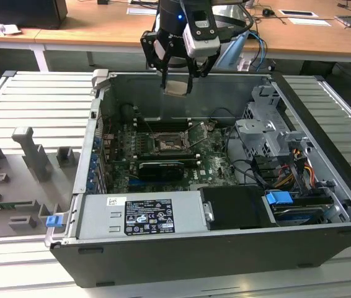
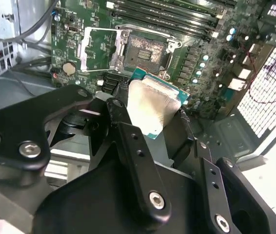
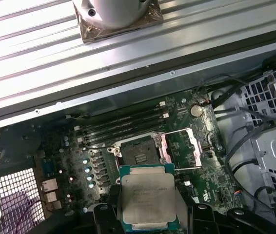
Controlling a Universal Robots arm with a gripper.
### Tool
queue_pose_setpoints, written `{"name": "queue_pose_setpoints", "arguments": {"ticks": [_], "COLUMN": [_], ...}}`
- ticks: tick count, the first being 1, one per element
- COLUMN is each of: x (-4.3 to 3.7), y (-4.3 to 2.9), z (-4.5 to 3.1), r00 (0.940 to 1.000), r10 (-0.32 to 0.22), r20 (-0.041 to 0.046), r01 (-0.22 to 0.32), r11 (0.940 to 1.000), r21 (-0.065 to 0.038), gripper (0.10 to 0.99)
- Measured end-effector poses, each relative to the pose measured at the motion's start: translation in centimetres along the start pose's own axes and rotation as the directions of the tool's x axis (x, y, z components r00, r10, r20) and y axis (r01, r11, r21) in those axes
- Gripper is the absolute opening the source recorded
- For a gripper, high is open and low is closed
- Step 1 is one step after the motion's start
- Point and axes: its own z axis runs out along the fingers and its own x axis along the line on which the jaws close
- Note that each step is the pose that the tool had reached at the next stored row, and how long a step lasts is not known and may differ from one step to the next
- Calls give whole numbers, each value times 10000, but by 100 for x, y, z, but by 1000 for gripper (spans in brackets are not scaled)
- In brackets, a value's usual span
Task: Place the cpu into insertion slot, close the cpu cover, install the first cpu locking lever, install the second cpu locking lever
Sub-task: 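Place the cpu into insertion slot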
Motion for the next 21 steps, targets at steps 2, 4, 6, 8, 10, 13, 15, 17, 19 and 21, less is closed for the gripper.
{"name": "queue_pose_setpoints", "arguments": {"ticks": [2, 4, 6, 8, 10, 13, 15, 17, 19, 21], "x": [0, 0, 0, 0, 0, 0, -1, -1, 0, 0], "y": [0, 0, -1, -1, -1, -2, -2, -2, -3, -3], "z": [3, 4, 7, 13, 16, 20, 23, 28, 31, 34], "r00": [9997, 9990, 9970, 9923, 9890, 9817, 9773, 9739, 9734, 9689], "r10": [256, 447, 767, 1231, 1476, 1899, 2110, 2262, 2281, 2465], "r20": [22, 40, 68, 108, 129, 166, 185, 201, 200, 215], "r01": [-256, -447, -767, -1231, -1476, -1898, -2109, -2261, -2280, -2464], "r11": [9997, 9990, 9971, 9924, 9890, 9818, 9775, 9741, 9736, 9691], "r21": [-7, -10, -18, -31, -40, -53, -61, -65, -69, -78], "gripper": [529, 529, 529, 529, 529, 529, 529, 529, 529, 529]}}
